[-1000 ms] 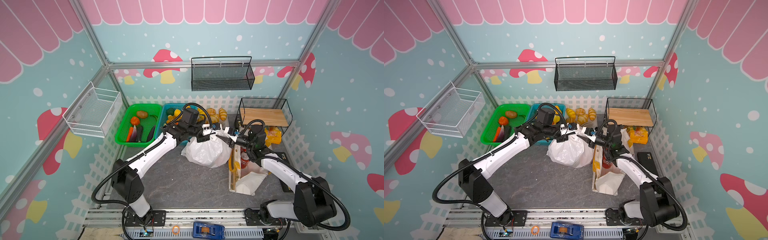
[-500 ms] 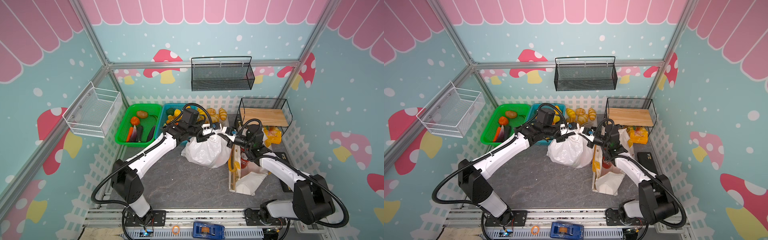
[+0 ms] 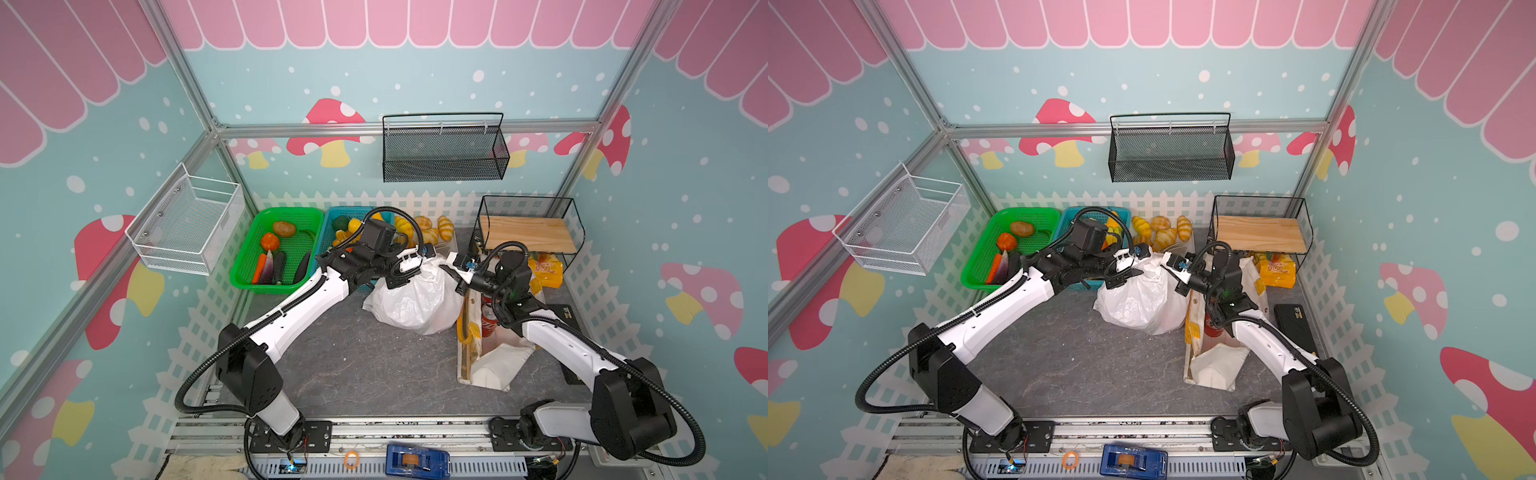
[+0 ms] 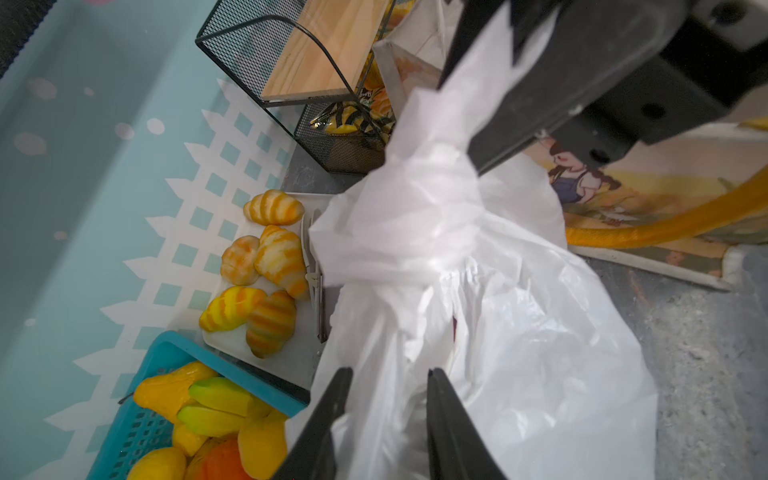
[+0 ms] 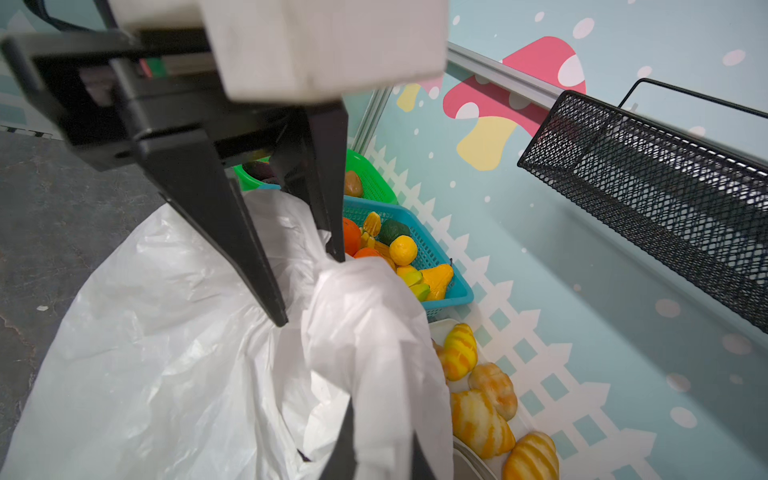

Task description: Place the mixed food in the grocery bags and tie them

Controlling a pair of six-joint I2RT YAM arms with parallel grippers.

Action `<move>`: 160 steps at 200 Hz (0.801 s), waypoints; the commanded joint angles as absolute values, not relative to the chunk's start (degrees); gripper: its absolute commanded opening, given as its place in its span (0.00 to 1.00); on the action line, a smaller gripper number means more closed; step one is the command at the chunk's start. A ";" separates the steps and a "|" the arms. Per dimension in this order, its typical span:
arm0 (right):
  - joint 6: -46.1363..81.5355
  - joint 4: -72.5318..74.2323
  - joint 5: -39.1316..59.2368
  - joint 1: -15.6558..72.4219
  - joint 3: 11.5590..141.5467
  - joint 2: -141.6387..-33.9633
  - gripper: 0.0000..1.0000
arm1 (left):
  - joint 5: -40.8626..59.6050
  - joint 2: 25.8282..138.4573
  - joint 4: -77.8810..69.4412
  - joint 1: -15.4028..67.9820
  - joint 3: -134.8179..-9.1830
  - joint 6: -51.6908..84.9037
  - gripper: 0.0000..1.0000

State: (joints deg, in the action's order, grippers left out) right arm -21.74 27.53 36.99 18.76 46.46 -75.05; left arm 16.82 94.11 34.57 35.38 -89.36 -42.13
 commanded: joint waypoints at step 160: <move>-31.98 21.35 28.10 21.18 46.33 -71.58 0.00 | 11.55 86.95 25.20 34.89 -82.19 -18.14 0.00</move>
State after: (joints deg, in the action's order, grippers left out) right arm -29.43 24.01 28.32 21.80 46.46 -72.40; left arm 15.16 89.21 28.05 35.42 -83.92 -21.30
